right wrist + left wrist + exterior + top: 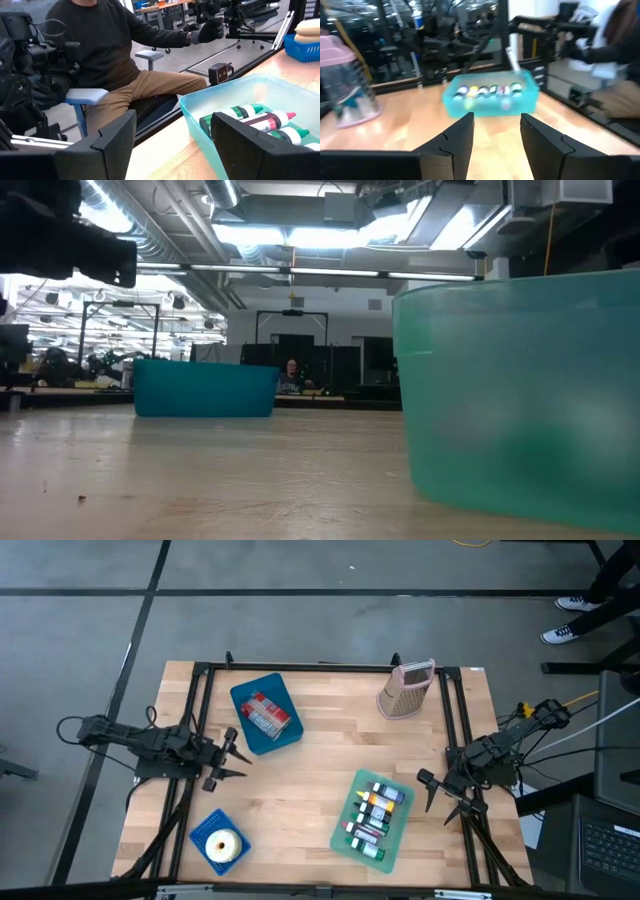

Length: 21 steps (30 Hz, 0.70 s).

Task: Pick & Place Food Item
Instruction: Return to Home Position

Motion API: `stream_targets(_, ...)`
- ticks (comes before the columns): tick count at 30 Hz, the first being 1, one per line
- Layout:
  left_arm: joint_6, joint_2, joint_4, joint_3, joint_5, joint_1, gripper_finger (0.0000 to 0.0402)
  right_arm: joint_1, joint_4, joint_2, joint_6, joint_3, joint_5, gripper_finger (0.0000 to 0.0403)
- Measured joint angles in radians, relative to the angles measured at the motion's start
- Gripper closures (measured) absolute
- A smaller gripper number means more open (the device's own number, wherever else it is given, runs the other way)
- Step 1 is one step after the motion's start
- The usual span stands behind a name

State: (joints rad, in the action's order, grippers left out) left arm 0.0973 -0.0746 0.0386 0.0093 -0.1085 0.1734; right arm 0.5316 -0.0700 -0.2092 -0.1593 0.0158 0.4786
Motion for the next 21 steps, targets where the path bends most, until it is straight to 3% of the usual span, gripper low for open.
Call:
stream_targets(8,0.038,-0.002,-0.027,0.000,0.147,-0.002,0.0249,0.000,0.000,0.000,0.095,0.000,0.000,0.0149)
stream_targets(21,0.107,-0.002,-0.023,0.000,0.159,-0.002,0.0248,0.000,0.000,0.000,0.092,0.000,0.000,0.0149)
